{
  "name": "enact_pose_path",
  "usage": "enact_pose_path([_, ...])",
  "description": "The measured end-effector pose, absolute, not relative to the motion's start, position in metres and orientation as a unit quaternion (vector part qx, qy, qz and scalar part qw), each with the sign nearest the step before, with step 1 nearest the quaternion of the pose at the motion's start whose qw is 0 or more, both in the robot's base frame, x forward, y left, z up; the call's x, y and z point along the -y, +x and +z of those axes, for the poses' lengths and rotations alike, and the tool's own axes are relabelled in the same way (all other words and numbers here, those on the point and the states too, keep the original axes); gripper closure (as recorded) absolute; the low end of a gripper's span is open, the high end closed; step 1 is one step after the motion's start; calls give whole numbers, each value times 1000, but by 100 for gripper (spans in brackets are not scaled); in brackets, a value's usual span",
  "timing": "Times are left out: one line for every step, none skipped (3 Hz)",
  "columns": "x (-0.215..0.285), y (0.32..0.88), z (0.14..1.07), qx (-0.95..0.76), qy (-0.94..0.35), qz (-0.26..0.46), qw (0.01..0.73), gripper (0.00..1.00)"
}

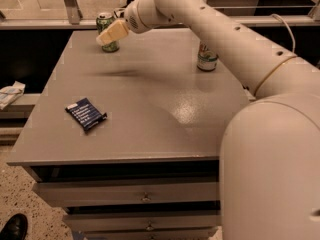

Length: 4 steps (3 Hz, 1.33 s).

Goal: Move green can near 7up can

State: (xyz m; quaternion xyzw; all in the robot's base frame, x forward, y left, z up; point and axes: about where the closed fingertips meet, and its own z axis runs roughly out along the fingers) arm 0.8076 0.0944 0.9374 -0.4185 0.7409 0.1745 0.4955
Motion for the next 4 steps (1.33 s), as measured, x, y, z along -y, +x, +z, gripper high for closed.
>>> enact_pose_path([-106,831,930,-740,-404,185,504,0])
enact_pose_path([-112,857,917,-743,-381,200,513,0])
enact_pose_path([-120,869,910,-742,-370,213,516,0])
enact_pose_path([-137,876,908,-737,-363,232,521,16])
